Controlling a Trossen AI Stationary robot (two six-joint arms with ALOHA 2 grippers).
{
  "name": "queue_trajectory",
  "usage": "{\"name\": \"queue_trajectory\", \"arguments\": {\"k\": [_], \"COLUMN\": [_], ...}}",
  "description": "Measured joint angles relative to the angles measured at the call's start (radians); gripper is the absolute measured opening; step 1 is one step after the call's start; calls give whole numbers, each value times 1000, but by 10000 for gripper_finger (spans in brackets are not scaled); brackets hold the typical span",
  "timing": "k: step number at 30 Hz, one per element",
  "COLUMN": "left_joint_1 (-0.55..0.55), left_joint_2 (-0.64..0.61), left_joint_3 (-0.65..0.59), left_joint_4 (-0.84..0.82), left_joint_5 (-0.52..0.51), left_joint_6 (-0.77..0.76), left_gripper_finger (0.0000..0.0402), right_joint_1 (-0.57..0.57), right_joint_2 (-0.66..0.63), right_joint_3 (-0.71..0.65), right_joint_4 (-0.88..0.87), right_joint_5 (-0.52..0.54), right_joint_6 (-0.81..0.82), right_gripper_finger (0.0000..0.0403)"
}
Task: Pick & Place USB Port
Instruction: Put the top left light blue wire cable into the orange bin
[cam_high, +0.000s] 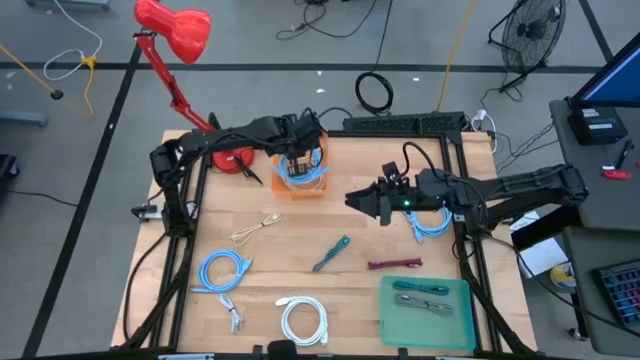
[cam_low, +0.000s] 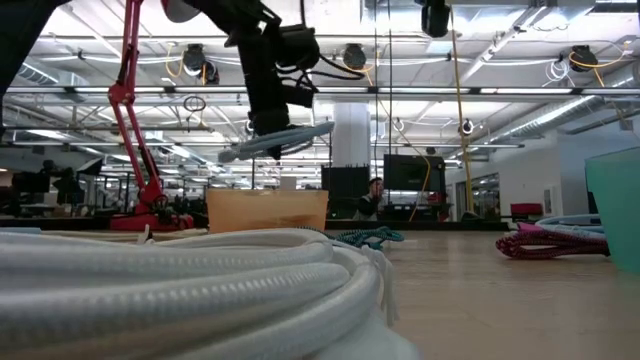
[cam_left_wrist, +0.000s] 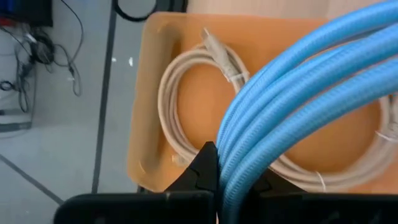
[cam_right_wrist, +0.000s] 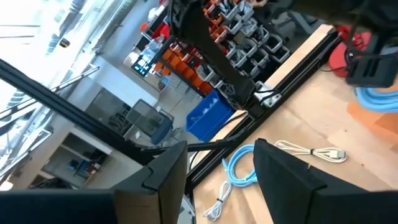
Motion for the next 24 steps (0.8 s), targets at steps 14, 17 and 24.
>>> {"name": "queue_trajectory", "arguments": {"k": [14,17,24], "left_joint_1": [6,5,18], "left_joint_2": [99,133,148], "left_joint_3": [-50,-50,-50], "left_joint_4": [159,150,159], "left_joint_5": [32,15,-1], "left_joint_6": [94,96,108], "left_gripper_finger": [12,12,12], "right_joint_1": [0,0,0], "right_joint_2": [0,1,1], "right_joint_3": [0,0,0], "right_joint_4": [0,5,7], "right_joint_5": [-2,-3,-4], "right_joint_6": [29,25,7], "right_gripper_finger": [171,171,171]}}
